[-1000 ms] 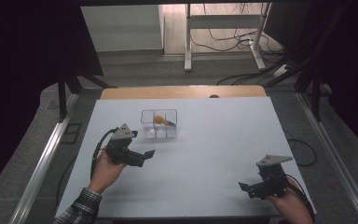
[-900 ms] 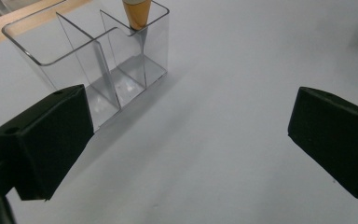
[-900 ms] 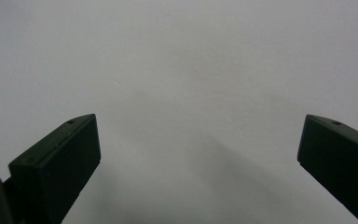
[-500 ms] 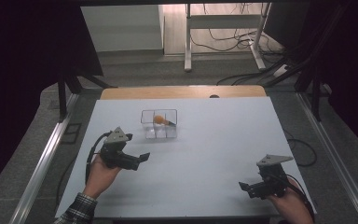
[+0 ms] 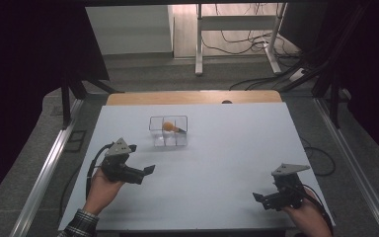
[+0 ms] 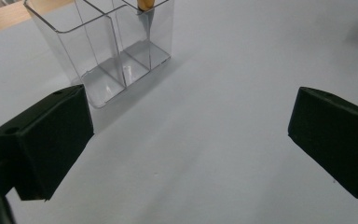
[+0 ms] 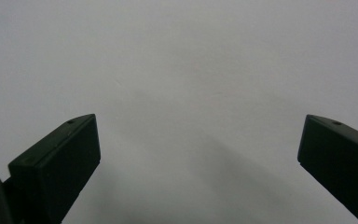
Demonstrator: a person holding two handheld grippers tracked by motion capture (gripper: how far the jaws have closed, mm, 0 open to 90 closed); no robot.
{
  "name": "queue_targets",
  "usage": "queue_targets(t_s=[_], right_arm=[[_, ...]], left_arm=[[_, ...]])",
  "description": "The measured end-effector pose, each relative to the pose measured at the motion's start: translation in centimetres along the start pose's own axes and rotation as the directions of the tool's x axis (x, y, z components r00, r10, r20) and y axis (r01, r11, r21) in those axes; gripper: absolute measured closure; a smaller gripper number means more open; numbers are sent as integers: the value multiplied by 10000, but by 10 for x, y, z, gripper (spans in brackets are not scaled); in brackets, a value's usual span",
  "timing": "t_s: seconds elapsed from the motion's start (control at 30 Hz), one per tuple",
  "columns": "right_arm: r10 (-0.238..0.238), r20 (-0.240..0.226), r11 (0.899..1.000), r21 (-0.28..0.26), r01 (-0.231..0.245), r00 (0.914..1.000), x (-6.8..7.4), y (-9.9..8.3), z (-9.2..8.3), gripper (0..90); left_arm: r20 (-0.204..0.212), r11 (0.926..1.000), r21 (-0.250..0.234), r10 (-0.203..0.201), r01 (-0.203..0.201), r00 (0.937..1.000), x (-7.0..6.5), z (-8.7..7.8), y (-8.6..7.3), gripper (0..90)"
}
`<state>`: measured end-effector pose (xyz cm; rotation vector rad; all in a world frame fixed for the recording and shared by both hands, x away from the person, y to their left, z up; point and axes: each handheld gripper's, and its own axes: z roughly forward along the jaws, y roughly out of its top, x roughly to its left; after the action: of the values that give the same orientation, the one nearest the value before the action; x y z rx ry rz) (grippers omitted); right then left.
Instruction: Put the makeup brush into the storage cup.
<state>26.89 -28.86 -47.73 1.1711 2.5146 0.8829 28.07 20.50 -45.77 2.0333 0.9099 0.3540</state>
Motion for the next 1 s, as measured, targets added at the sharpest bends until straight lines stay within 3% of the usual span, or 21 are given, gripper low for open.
queue_targets(t_s=[1.0], right_arm=[[58,-80,10000,51,-57,10000,1,0,0,0]], left_arm=[[-287,9996,215,-184,190,9994,-4,-20,-24,4]])
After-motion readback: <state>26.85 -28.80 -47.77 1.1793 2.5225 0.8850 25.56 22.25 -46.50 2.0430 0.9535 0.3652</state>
